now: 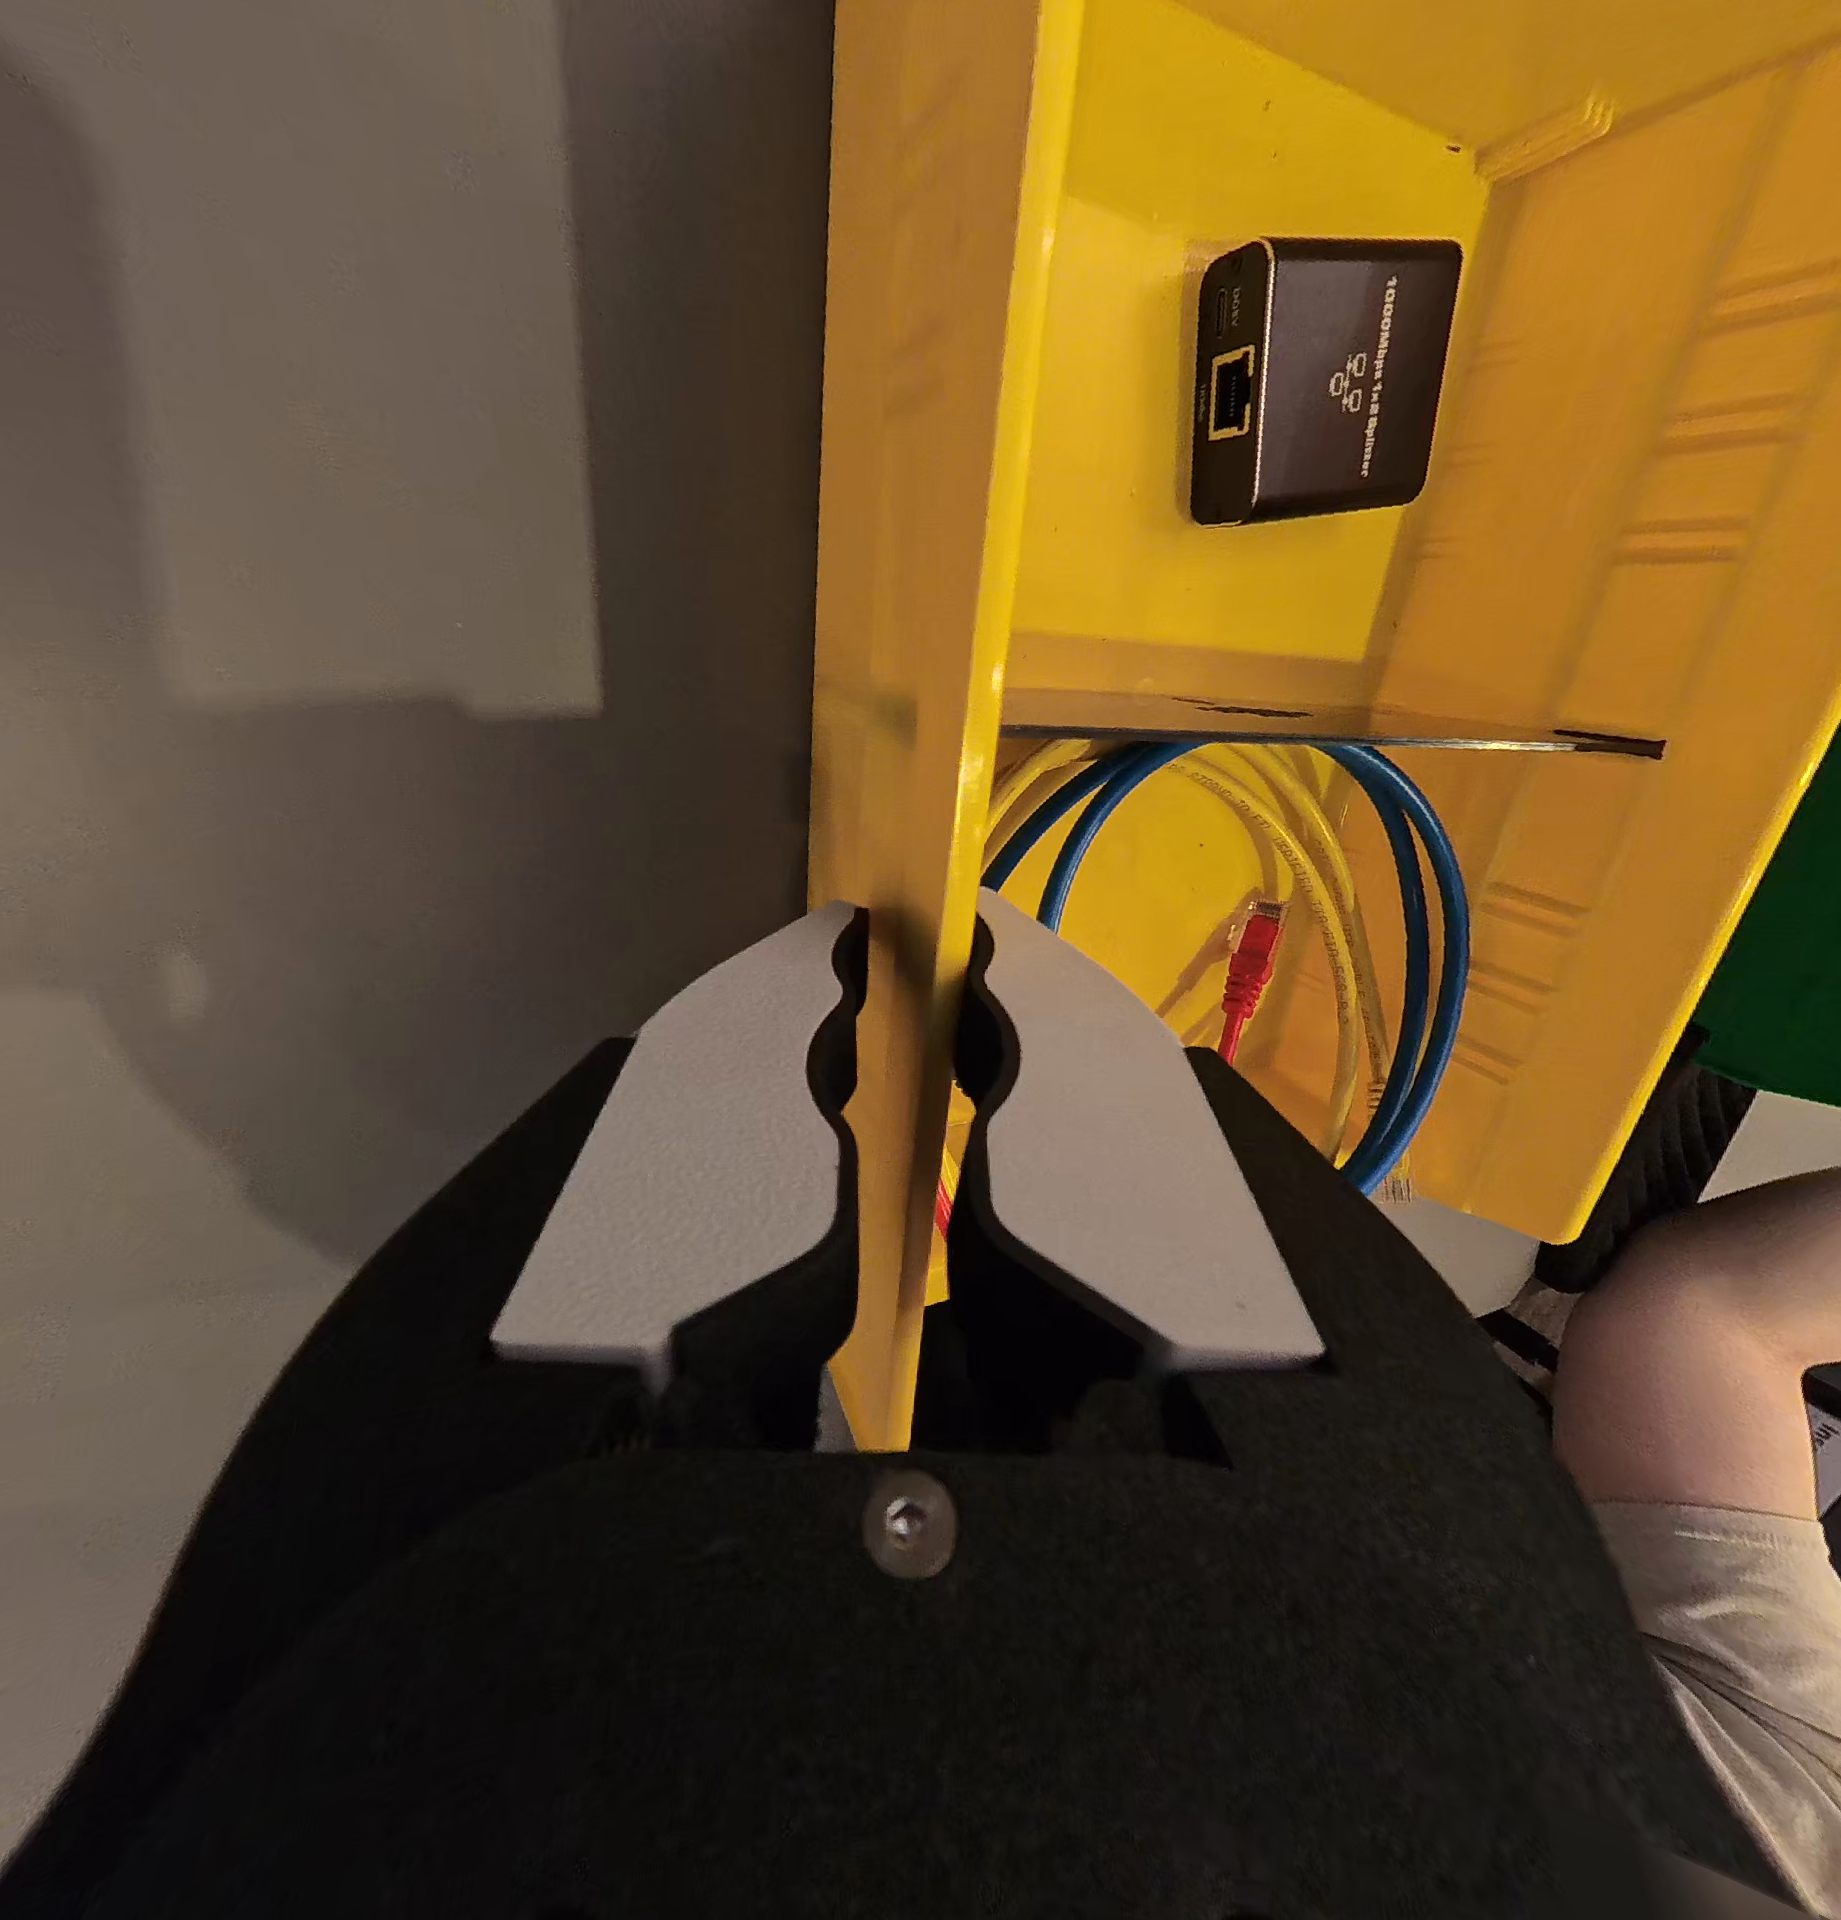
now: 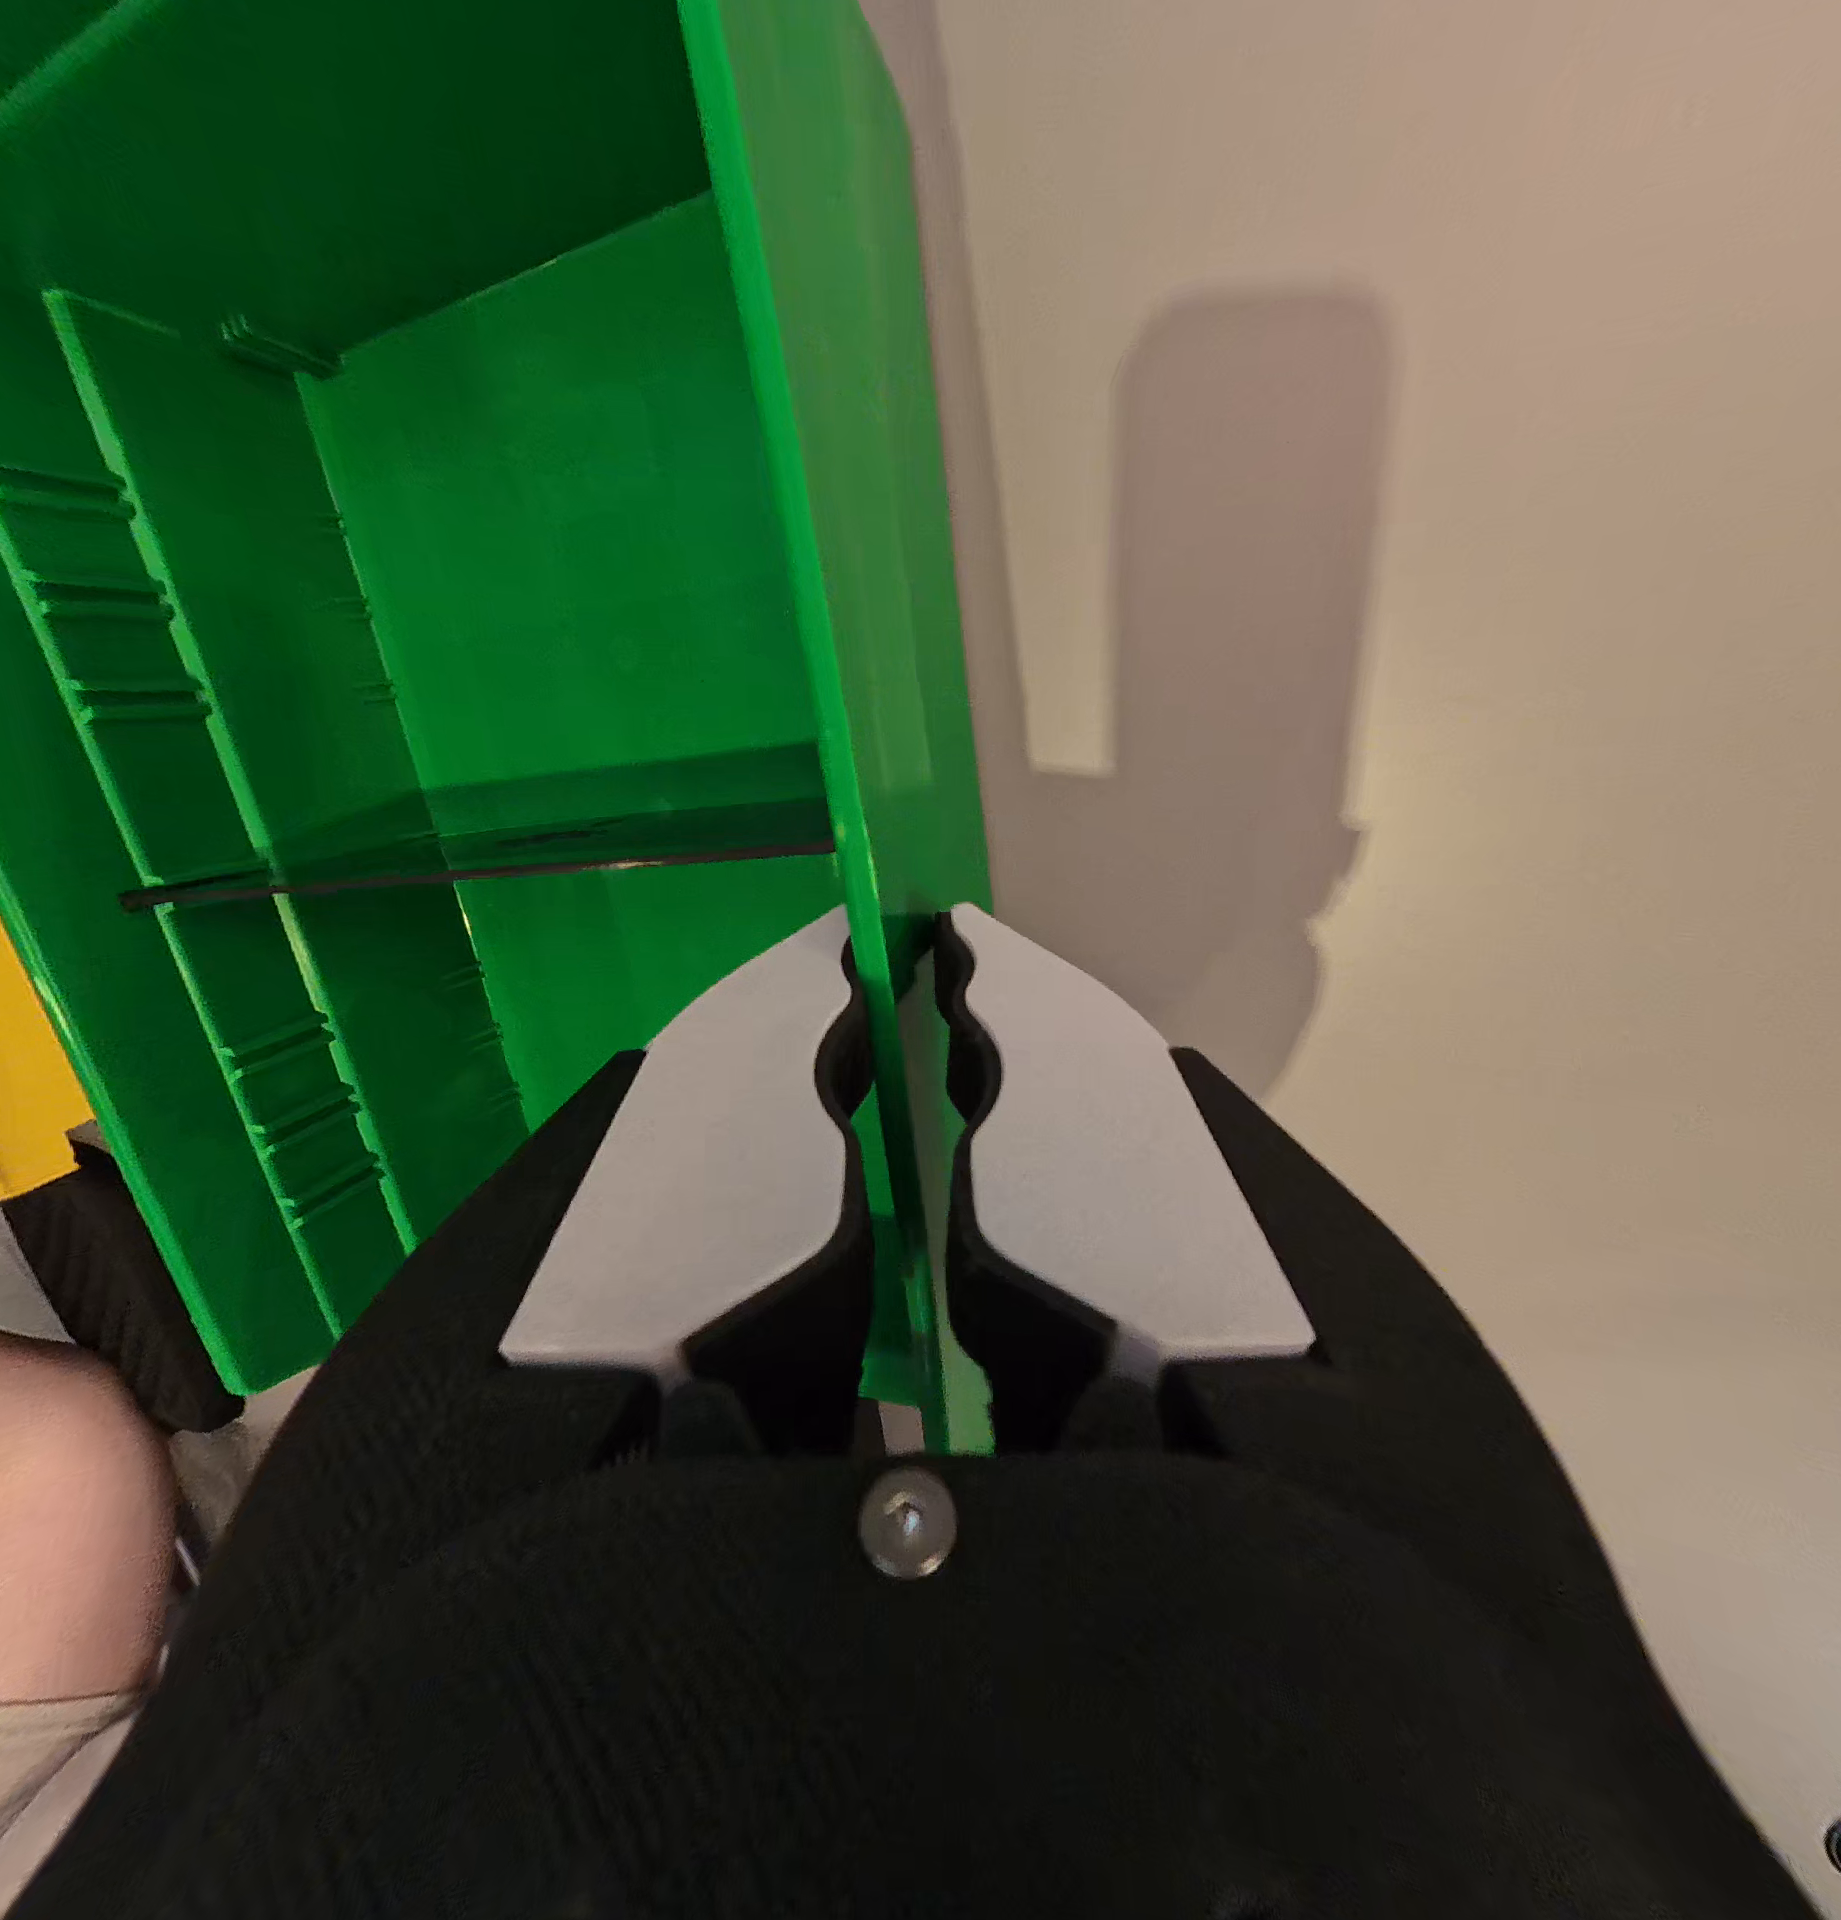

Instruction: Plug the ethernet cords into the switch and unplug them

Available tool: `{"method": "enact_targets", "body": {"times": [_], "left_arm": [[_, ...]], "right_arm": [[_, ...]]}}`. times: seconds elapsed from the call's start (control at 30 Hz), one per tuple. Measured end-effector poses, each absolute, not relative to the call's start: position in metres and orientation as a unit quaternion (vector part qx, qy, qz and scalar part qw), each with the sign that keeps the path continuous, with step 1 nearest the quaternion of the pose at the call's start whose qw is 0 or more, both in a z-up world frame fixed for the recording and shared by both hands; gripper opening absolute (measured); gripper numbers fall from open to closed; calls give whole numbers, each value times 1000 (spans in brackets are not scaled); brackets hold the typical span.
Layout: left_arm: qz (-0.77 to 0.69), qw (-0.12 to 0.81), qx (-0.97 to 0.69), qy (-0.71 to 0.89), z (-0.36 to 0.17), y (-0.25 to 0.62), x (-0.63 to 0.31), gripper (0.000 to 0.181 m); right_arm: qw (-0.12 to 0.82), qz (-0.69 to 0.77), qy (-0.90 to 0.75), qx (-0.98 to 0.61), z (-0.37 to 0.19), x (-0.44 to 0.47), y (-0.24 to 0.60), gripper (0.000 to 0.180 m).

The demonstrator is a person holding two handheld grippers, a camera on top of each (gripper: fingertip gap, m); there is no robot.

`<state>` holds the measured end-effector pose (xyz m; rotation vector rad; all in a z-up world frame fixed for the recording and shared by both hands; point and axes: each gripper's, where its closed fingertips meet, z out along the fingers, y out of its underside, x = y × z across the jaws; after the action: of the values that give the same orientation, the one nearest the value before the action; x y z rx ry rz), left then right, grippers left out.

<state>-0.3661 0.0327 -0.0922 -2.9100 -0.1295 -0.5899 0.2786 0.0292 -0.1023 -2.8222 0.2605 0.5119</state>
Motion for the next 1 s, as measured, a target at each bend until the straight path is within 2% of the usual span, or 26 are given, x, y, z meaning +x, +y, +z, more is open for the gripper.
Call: {"method": "enact_targets", "body": {"times": [0.3,1.0], "left_arm": [[-196,77,-977,-38,-92,29,-365,13],[-196,84,-977,-14,-92,32,-367,13]], "right_arm": [[144,173,140,-964,-102,294,31,10],[171,144,117,-968,-102,307,40,8]]}}
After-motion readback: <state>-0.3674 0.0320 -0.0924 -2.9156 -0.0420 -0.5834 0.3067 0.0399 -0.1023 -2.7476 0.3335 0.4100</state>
